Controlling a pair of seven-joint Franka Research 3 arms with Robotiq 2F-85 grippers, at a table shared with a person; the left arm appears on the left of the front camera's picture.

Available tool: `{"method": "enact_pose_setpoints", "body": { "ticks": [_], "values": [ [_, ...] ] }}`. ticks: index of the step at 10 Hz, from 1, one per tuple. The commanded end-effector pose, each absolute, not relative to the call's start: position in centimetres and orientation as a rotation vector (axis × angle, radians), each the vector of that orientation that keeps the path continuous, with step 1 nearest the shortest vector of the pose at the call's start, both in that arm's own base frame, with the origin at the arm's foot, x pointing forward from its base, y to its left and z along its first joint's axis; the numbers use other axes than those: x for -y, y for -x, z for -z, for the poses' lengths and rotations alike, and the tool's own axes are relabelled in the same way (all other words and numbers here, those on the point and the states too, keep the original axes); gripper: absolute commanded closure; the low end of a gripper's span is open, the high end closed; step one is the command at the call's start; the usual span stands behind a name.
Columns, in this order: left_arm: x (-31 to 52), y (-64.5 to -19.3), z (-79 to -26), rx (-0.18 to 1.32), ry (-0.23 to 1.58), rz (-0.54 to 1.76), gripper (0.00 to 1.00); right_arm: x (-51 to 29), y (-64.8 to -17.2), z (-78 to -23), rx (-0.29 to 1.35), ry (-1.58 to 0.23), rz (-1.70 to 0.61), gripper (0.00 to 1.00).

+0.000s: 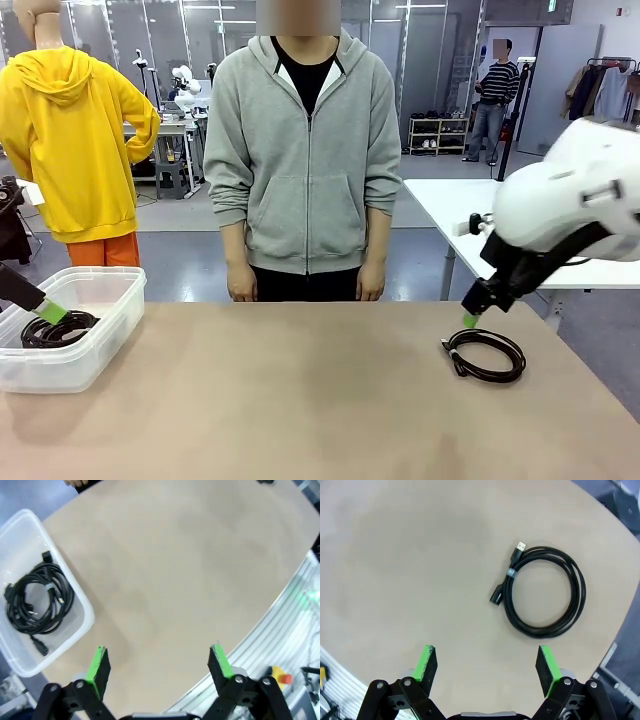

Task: Organize and store the cables.
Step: Place the USB Extension Cable into the Organizing box.

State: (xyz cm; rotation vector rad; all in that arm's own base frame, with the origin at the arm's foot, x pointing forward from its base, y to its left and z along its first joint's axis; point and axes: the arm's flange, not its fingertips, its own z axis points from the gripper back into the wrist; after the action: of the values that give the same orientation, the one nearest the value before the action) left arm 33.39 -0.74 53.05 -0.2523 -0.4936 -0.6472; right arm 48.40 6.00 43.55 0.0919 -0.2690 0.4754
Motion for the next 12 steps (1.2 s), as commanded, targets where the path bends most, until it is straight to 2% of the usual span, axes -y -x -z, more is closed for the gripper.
{"method": "enact_pose_setpoints", "body": {
  "ticks": [1,6,10,12],
  "values": [
    [0.7,-33.4,-53.0,0.496,0.247,0.650,0.01,-7.5,-51.9,-41.0,0.238,-0.060,-0.360,0.00],
    [0.7,-33.4,-53.0,0.496,0.247,0.650,0.01,-7.6,-57.3,-33.1,0.198,0.019,-0.230,0.00],
    [0.7,-33.4,-53.0,0.496,0.247,0.650,0.01,-8.0,-57.9,-31.1,0.191,0.048,-0.194,0.00],
    [0.7,-33.4,-53.0,0.496,0.247,0.650,0.01,-8.6,-58.4,-30.2,0.183,0.056,-0.192,0.15]
  ]
}}
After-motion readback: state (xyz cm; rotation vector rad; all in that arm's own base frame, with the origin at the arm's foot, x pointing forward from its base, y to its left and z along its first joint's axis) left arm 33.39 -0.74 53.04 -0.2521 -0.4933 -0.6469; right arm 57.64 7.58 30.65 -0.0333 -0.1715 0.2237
